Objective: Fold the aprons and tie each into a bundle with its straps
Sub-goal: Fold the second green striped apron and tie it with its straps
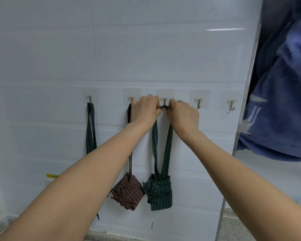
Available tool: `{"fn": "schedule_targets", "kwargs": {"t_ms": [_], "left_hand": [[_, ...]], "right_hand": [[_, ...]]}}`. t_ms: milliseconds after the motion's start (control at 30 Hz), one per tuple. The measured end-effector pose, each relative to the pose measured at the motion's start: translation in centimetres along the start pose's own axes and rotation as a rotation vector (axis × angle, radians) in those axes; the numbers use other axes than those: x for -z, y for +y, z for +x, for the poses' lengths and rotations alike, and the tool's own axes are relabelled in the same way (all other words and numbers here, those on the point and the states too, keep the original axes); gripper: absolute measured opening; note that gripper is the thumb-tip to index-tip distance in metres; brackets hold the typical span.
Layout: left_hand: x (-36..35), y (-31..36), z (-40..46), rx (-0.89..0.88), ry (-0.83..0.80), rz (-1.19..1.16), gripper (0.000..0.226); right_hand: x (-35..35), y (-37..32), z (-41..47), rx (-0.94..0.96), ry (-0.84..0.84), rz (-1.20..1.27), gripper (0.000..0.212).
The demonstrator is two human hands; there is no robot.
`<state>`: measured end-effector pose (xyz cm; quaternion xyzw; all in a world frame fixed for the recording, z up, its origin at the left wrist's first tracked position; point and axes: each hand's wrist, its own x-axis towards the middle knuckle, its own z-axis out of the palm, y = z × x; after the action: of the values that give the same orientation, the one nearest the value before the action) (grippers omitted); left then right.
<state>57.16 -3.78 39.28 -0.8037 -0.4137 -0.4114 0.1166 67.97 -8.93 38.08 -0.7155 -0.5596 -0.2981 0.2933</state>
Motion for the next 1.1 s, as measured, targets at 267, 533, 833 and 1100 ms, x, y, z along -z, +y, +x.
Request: {"fn": "schedule_targets", "kwargs": {"t_ms": [267, 533, 833, 1100], "left_hand": [[-0.2, -0.1, -0.5, 0.026, -0.032, -0.061, 0.007], [-0.3, -0.1, -0.9, 0.063, -0.085, -0.268, 0.007], [-0.5, -0.2, -0.7, 0.096, -0.1, -0.358, 0.013], [-0.4, -0.9, -3.0, 0.113, -0.149, -0.55, 0.02]], "right_hand": [[0.4, -0.1, -0.1, -0.005, -0.053, 0.101, 0.011], [-0.8, 0.1, -0.5, -0.064, -0.024, 0.286, 0.028], [-1.3, 0.0, -1.2, -0.11, -0.045, 0.395, 0.007], [-1.6, 0.6, -3.7, -0.031, -0.029, 0.686, 0.031]]}}
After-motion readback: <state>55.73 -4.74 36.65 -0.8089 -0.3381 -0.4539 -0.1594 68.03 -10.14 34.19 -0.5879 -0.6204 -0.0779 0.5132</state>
